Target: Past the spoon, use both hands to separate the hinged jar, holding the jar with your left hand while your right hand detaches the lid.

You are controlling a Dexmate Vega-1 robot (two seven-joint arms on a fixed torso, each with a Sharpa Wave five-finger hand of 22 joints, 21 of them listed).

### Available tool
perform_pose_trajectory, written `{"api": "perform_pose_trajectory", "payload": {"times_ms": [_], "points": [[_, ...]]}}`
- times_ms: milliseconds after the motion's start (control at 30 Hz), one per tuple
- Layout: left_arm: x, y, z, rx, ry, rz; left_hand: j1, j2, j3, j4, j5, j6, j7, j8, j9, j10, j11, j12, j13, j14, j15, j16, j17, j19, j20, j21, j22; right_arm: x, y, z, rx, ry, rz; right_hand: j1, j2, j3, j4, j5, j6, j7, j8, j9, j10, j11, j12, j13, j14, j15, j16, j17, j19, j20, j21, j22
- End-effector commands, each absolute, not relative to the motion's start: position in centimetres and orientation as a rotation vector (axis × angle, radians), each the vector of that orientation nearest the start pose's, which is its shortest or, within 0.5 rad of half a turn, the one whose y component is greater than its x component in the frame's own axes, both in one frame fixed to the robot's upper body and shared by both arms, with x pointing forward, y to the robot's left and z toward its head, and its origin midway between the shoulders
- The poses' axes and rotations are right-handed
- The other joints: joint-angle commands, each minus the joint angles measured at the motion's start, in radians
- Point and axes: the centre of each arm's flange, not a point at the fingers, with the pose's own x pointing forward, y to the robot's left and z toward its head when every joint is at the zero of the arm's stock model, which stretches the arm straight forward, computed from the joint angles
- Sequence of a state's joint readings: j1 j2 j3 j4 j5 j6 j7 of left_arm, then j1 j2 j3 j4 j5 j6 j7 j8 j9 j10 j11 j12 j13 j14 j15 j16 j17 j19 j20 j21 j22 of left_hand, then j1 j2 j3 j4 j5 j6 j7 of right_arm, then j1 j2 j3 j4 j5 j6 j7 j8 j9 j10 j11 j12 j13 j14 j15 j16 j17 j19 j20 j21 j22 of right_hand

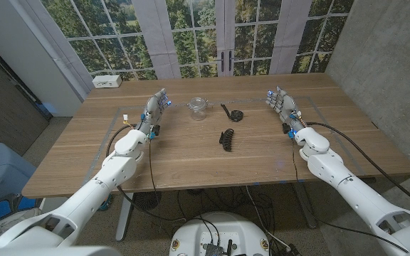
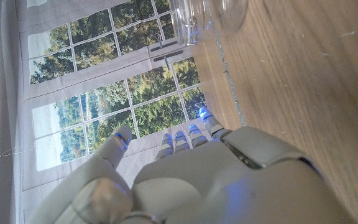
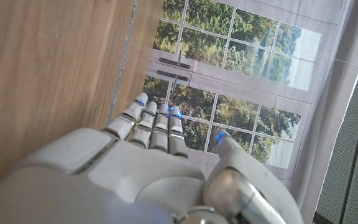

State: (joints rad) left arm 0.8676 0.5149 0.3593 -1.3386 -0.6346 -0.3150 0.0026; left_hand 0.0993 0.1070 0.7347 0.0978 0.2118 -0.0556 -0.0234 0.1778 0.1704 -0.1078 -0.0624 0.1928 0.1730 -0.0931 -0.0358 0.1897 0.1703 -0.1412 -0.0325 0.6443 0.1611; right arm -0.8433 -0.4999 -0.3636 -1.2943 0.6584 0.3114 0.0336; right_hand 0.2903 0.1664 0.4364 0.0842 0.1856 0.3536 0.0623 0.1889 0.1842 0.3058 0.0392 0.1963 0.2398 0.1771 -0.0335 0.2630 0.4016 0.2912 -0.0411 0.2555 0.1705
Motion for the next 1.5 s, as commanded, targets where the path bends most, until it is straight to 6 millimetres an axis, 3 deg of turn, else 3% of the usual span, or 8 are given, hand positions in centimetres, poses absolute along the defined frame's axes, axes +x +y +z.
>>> {"api": "perform_pose_trajectory", "payload": {"times_ms": [33,333,567,667,800,1067,1300,1500], "points": [[63.4,29.0,-2.8,-0.039,-0.65,-0.17,0.005,0.051,0.007,0.0,0.005,-0.007,0.002,0.005,0.001,-0.006,0.003,0.005,0.003,-0.007,-0.007,0.005,0.004,-0.006,-0.031,0.004,0.004,65.2,-29.4,-3.7,0.098,-0.608,0.2,0.008,-0.002,0.004,-0.005,0.004,0.005,0.0,0.007,0.005,0.01,-0.002,0.007,0.0,0.009,0.004,0.005,0.002,0.008,-0.024,0.003,0.004],[63.5,29.5,-2.3,-0.012,-0.644,-0.187,0.007,0.041,0.002,-0.018,0.002,-0.005,0.0,0.004,0.001,-0.002,0.0,0.005,0.003,0.0,-0.009,0.002,0.001,0.001,-0.021,-0.004,0.004,65.1,-29.1,-4.7,0.118,-0.604,0.173,0.012,0.0,0.006,-0.012,0.003,0.006,0.003,0.007,0.005,0.012,0.001,0.008,-0.002,0.011,0.006,0.004,0.0,0.011,-0.02,0.002,0.004],[63.9,29.6,-2.1,0.054,-0.625,-0.204,0.028,-0.033,-0.031,-0.124,-0.02,0.004,-0.036,0.007,0.002,0.021,-0.008,0.004,0.003,0.02,-0.011,-0.003,-0.003,0.036,-0.003,-0.035,0.003,64.7,-28.8,-5.2,0.125,-0.605,0.148,0.018,0.0,0.008,-0.023,0.0,0.011,0.009,0.009,0.005,0.018,0.008,0.01,-0.005,0.016,0.013,0.004,-0.004,0.015,-0.013,0.0,0.004],[64.1,29.7,-1.9,0.08,-0.616,-0.197,0.069,-0.068,-0.036,-0.207,-0.029,-0.006,-0.04,0.013,0.004,0.022,-0.006,0.0,0.005,0.029,-0.001,-0.004,-0.001,0.05,0.004,-0.059,0.004,64.5,-28.8,-5.3,0.126,-0.608,0.142,0.02,-0.001,0.008,-0.028,-0.001,0.014,0.012,0.01,0.005,0.02,0.009,0.011,-0.006,0.017,0.016,0.003,-0.005,0.017,-0.009,-0.001,0.004],[64.2,29.8,-1.6,0.131,-0.607,-0.189,0.099,-0.083,-0.039,-0.254,-0.034,-0.024,-0.037,0.014,0.005,0.01,0.003,-0.005,0.007,0.028,0.011,-0.006,0.0,0.058,0.03,-0.075,0.006,64.2,-28.6,-5.4,0.129,-0.609,0.133,0.022,-0.003,0.009,-0.034,-0.003,0.014,0.013,0.01,0.005,0.023,0.012,0.012,-0.007,0.022,0.023,0.003,-0.007,0.019,-0.003,-0.001,0.005],[64.5,29.9,-1.2,0.231,-0.595,-0.17,0.135,-0.116,-0.049,-0.285,-0.039,-0.058,-0.031,0.014,0.008,-0.025,0.018,-0.011,0.009,0.008,0.03,-0.01,0.003,0.05,0.05,-0.106,0.008,63.9,-28.5,-5.8,0.135,-0.612,0.119,0.024,-0.007,0.007,-0.043,-0.006,0.016,0.017,0.011,0.005,0.028,0.018,0.013,-0.009,0.023,0.03,0.002,-0.011,0.021,0.003,-0.004,0.005],[64.5,29.8,-1.0,0.315,-0.595,-0.115,0.164,-0.135,-0.05,-0.288,-0.039,-0.047,-0.027,0.025,0.01,-0.024,0.031,-0.003,0.01,0.017,0.054,-0.004,0.004,0.072,0.087,-0.117,0.008,63.8,-28.5,-6.1,0.145,-0.614,0.108,0.024,-0.01,0.006,-0.049,-0.007,0.019,0.019,0.011,0.005,0.031,0.02,0.014,-0.01,0.024,0.036,0.0,-0.013,0.023,0.007,-0.005,0.005],[64.6,29.4,-1.1,0.391,-0.586,-0.082,0.221,-0.165,-0.047,-0.288,-0.037,0.034,-0.009,0.06,0.014,0.012,0.031,0.011,0.013,0.039,0.054,0.001,0.005,0.09,0.074,-0.144,0.009,63.9,-28.5,-6.2,0.154,-0.617,0.104,0.023,-0.012,0.004,-0.053,-0.008,0.02,0.022,0.012,0.005,0.032,0.023,0.014,-0.012,0.027,0.037,0.0,-0.015,0.024,0.011,-0.006,0.006]]}}
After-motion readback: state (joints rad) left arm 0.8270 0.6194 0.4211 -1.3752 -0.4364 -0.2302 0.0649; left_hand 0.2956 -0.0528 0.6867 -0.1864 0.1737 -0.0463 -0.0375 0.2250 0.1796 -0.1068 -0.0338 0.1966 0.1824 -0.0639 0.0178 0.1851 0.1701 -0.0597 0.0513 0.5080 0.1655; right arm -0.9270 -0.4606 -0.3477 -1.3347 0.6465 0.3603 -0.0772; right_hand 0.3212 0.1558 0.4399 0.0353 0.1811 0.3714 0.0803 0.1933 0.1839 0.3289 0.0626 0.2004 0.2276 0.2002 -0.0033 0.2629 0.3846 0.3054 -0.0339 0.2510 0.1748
